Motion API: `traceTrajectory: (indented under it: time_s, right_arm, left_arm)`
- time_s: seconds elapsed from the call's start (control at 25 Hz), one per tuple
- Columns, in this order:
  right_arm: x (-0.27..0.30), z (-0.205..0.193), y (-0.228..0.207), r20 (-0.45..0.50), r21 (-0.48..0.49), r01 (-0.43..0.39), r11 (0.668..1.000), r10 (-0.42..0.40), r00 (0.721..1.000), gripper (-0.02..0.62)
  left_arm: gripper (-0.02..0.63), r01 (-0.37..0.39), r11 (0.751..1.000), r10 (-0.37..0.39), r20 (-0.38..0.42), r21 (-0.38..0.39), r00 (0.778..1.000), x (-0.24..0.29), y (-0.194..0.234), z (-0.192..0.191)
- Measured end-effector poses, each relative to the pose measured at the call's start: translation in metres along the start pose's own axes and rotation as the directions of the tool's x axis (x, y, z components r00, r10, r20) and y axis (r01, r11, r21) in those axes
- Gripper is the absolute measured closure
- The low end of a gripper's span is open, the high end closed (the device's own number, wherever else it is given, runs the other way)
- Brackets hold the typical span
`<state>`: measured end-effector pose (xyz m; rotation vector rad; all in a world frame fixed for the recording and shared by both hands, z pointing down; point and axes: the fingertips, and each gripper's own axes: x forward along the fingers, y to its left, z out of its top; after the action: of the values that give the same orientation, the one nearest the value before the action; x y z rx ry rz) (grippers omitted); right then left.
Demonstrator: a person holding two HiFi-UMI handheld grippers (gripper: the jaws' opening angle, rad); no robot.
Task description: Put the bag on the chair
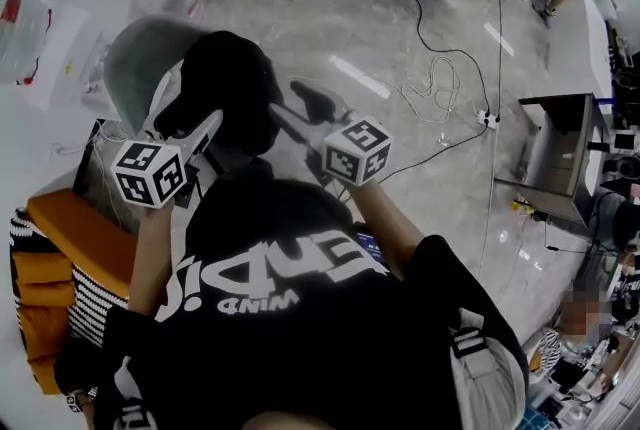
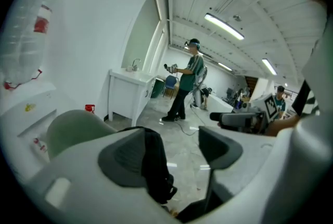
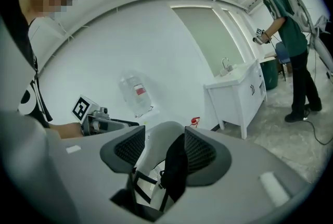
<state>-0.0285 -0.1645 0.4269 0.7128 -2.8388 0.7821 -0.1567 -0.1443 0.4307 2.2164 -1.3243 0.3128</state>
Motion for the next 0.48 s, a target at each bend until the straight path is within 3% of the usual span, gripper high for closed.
traceTrajectory:
  time_s: [0.12,0.36,0.48]
  right_arm:
    - [-0.027,0.004,0.002,0.039,-0.027,0.043,0.999,-0.042,0.998,0.416]
    - [-0.061,-0.002,-0.006,0.079,-0.063,0.176,0.982,-0.171,0.982,0.575]
    - [-0.071,-0.010,-0.011,0.075,-0.094,0.222,0.970,-0.216,0.974,0.594]
  left_arm:
    - [0.416,-0.033,0.999,0.033,0.046,0.008,0.998,-0.016,-0.004,-0.001]
    - [0.599,-0.048,0.998,0.044,0.106,0.035,0.993,-0.031,-0.017,-0.008]
    - [0.606,-0.053,0.998,0.048,0.159,0.024,0.986,-0.035,-0.021,-0.010]
